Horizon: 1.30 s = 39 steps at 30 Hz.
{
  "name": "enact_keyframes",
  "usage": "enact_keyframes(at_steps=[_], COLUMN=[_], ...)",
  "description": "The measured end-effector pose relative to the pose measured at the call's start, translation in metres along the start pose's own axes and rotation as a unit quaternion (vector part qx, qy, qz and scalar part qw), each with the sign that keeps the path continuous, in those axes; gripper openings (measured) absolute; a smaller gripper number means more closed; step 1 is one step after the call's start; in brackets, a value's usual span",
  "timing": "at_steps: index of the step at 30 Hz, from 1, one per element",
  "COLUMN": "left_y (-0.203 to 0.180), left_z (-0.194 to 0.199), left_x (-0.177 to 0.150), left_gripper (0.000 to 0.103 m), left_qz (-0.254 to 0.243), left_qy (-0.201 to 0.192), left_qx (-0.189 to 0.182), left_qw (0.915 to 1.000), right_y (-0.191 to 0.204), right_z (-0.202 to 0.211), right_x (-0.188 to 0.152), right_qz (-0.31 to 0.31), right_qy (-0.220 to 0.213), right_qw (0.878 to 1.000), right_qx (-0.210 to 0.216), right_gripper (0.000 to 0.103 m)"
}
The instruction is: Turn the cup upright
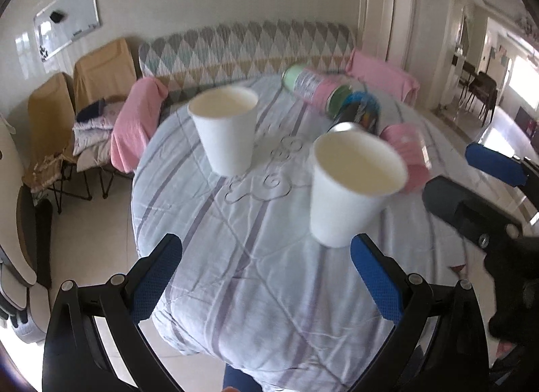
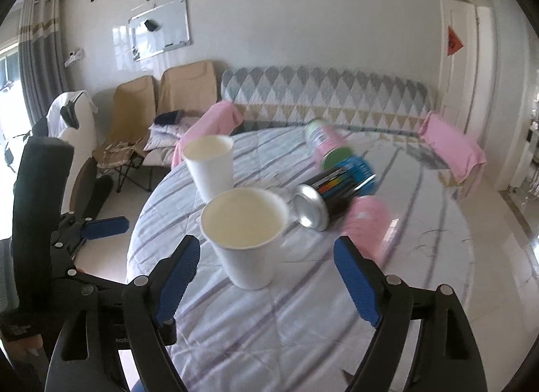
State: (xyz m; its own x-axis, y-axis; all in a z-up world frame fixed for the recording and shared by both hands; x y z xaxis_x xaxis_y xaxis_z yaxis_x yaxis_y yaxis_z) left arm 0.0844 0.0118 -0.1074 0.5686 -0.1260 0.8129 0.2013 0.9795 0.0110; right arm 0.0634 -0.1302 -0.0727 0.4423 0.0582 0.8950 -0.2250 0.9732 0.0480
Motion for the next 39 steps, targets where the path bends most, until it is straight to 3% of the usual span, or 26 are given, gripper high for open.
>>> enact_keyframes(at_steps=[7,10,14,24,34,39], left_y=[-0.017,-0.024,-0.036,-0.052,-0.056,-0.058], left_z=[0.025,0.032,0.04,0.054,0.064,0.063], left_x=[0.004,0.004,0.005,0.01,0.015,0.017], left_gripper=[0.102,0.102,0.102,0.103,0.103,0.103], left_qz=[0.026,0.026,0.037,0.023,0.017,0.014], left_qy=[-0.042,-0.057,-0.067,-0.106,-0.157,-0.161], left_qx=[0.006,0.016,0.003,0.042,0.066,0.065], left_qw=[0.9988,0.9979,0.997,0.9932,0.9853,0.9848], right_y=[-0.027,-0.037,-0.048,-0.066,-0.074,-0.076], right_z=[0.034,0.041,0.048,0.06,0.06,0.058], right_x=[0.014,0.015,0.015,0.014,0.011,0.009], right_qz=[-0.007,-0.013,-0.022,-0.023,-0.033,-0.032], right_qy=[-0.043,-0.05,-0.058,-0.067,-0.069,-0.067], right_qw=[0.998,0.997,0.996,0.993,0.993,0.994], right_qx=[-0.048,-0.058,-0.061,-0.095,-0.088,-0.084], right_gripper=[0.083,0.083,0.083,0.083,0.083,0.083])
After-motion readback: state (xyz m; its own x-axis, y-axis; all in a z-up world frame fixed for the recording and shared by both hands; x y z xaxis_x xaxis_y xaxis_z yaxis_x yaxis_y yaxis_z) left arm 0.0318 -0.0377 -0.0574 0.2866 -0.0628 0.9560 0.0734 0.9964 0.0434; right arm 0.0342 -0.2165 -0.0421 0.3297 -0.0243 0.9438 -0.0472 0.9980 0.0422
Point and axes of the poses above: each gripper's, at about its wrist camera, not at the fingertips, and z roughly against the way its jaws point, y to its left, x to its top, the point moved 3 cm from there along -z, roughly the way its jaws point, and after that the axes turned 11 degrees about -y, right-handed, at the moved point
